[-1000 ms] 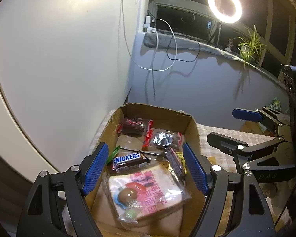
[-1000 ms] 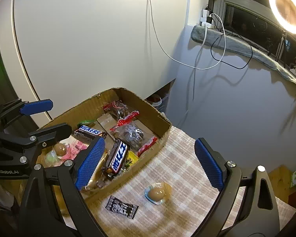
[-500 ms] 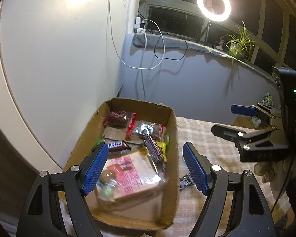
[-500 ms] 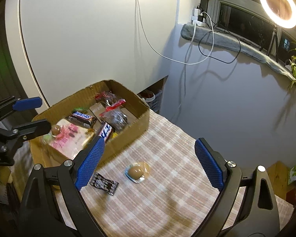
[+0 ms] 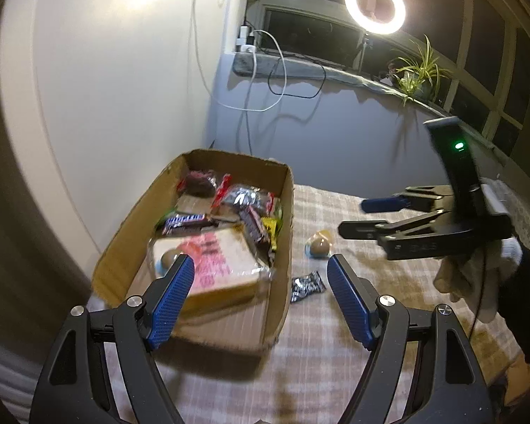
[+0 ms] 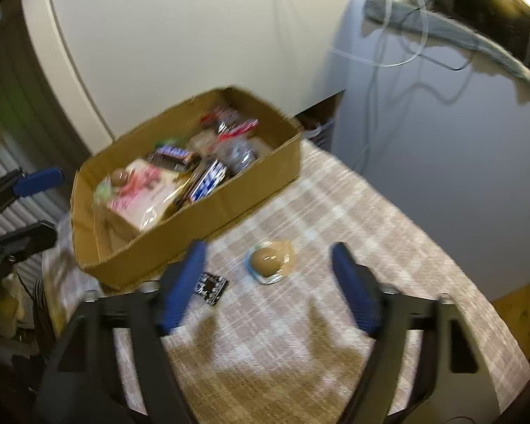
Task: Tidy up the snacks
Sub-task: 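Withdraw both grippers from the box toward the remaining candies on the table, then position the left gripper over the black candy while the right centers over the egg candy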
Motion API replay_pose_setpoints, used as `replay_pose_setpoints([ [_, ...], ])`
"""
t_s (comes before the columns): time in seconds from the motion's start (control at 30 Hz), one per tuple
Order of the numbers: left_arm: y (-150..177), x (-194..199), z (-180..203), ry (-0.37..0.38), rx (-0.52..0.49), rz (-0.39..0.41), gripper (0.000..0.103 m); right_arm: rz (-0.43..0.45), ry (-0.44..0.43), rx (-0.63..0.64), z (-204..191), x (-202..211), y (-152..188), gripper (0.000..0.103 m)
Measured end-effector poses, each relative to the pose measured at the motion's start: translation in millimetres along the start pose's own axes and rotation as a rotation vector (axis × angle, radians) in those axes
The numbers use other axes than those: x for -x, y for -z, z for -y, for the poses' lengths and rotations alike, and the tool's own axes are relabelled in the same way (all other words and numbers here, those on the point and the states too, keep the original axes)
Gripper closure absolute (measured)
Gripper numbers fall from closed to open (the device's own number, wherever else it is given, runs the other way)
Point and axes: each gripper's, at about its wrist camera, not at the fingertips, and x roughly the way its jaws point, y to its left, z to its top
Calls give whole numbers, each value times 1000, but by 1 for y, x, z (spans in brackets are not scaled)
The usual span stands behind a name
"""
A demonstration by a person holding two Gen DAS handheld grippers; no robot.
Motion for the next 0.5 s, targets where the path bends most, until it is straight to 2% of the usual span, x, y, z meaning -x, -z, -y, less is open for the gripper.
replay_pose_setpoints([
  [0.1,4,5,-3,6,11,-10,25,-39,-13,23,-6,-16,0,49],
  [0.3,22,7,14,42,23,-42,26,-58,-20,31,-10,-31,-2,50],
  [0.5,41,-6,54,92,15,-99,28,-78,-34,95,-4,-40,2,50],
])
